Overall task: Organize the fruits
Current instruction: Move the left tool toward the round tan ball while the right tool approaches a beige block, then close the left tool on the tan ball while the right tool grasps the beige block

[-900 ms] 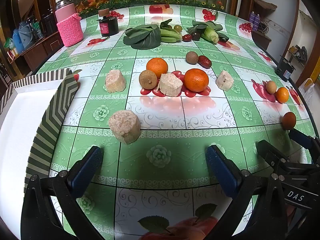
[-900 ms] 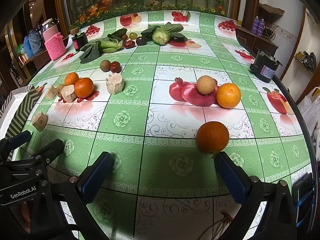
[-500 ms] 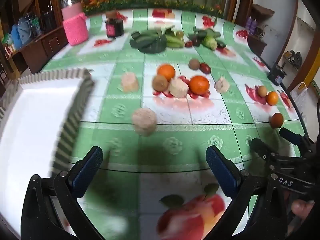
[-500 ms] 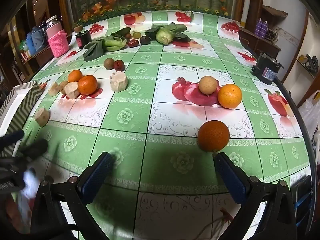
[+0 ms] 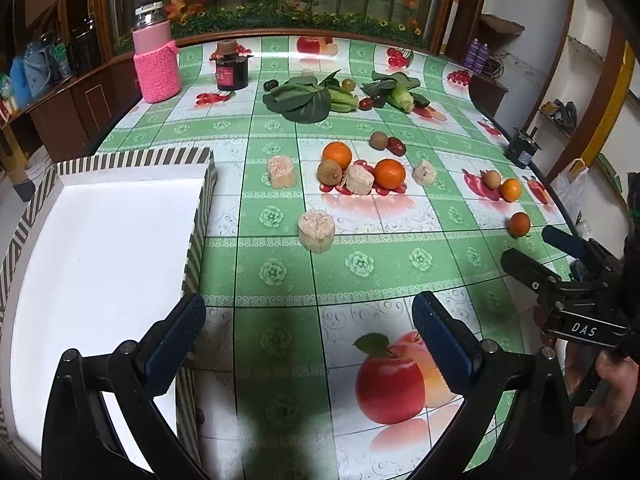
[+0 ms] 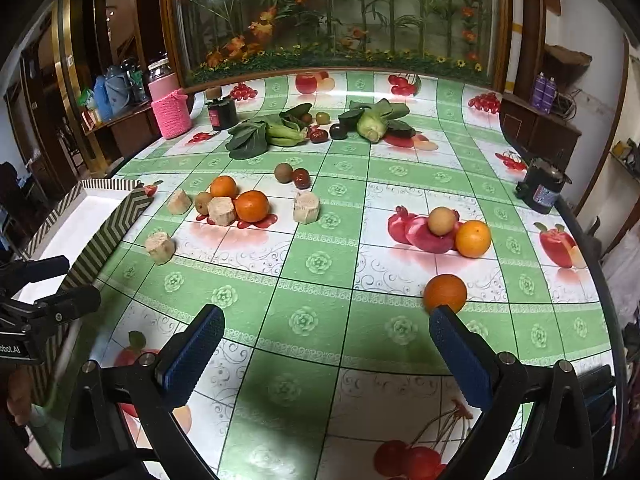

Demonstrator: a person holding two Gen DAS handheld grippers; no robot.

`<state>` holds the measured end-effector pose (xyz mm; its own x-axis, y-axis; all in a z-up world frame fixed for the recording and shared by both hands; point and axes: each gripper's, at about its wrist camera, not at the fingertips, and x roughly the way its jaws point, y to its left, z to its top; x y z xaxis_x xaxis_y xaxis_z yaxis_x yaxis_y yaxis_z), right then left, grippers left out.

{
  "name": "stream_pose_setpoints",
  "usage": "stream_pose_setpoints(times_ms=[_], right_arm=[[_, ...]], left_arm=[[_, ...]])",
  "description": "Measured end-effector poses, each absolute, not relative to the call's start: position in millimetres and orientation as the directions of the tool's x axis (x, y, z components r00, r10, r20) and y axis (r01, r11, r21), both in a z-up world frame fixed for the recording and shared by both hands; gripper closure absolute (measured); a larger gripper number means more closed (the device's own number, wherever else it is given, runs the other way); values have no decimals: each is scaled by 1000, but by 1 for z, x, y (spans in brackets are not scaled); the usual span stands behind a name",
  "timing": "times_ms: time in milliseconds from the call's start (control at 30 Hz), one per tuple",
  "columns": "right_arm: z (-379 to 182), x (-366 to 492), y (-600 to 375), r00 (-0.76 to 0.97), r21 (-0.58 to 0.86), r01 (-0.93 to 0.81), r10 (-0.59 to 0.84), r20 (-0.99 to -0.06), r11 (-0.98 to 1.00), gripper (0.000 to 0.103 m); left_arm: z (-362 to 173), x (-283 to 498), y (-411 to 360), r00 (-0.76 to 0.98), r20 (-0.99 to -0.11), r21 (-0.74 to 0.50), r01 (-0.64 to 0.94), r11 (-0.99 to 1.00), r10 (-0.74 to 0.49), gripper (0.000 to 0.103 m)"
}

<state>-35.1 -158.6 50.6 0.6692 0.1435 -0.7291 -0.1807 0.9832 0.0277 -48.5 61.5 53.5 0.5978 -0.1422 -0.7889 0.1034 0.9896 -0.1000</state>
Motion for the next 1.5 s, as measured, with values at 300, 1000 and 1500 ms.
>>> stream_pose_setpoints(times_ms=[300,1000,1500], right_arm=[[50,-24,-163,647,78,-239,218,-731,968,4],[44,51,-141,591,54,-345,262,-763,937,30],[15,101,-133,540,25,-355,227,-810,934,64]], left_arm=[[53,-38,56,605,-781,-102,123,987,-156,0],[37,1,44,556,-806,-110,196,975,-202,20],[13,23,35,500,-853,-57,195,979,-149,27]])
